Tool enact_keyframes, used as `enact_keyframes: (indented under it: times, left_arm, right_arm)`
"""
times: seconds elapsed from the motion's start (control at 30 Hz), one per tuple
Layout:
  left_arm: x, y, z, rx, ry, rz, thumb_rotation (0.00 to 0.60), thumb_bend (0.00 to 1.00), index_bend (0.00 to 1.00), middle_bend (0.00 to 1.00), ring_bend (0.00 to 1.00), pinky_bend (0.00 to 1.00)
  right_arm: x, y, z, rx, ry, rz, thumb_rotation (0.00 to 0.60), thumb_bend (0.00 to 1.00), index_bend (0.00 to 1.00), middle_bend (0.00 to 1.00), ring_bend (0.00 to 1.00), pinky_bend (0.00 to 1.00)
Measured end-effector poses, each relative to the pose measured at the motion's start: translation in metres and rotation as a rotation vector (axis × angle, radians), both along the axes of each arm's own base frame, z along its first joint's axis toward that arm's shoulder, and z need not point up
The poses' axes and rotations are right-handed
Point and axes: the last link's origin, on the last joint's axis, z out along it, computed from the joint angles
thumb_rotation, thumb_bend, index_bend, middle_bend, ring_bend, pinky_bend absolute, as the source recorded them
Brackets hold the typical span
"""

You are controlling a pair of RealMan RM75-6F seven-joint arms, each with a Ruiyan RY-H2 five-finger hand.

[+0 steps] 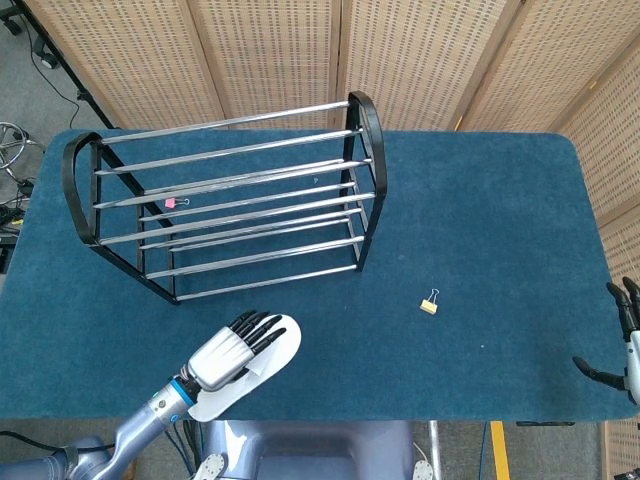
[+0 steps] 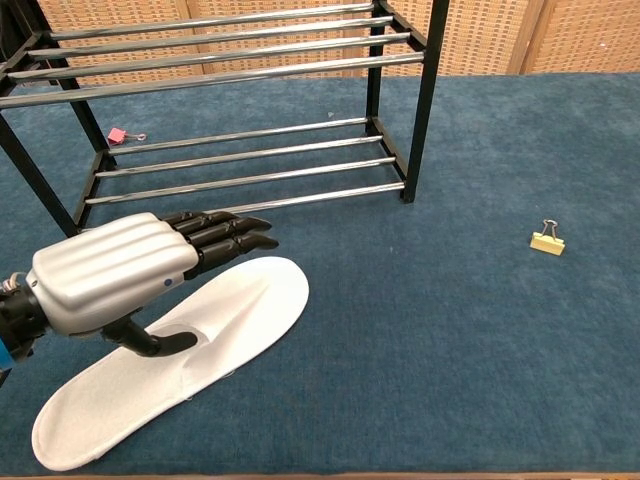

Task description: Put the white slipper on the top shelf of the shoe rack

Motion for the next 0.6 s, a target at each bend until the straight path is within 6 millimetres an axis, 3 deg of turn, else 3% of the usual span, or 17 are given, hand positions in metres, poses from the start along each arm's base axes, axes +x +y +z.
enact_keyframes:
  times: [0.27,0.6]
  left_arm:
    - [0.004,0.003,-0.010,0.016,0.025,-0.026,0.600,0.36,0.11,0.02,0.03,0.23]
    - [0.008,0.003,-0.015,0.053,-0.005,-0.066,0.600,0.47,0.42,0.29,0.25,0.43]
  right_arm:
    - [0.000,-0.001,0.000,0.004,-0.004,-0.002,0.600,0.00,0.00,0.00,0.00,0.00]
    - [0.001,0.000,0.000,0.007,-0.006,0.002,0.600,0.00,0.00,0.00,0.00,0.00]
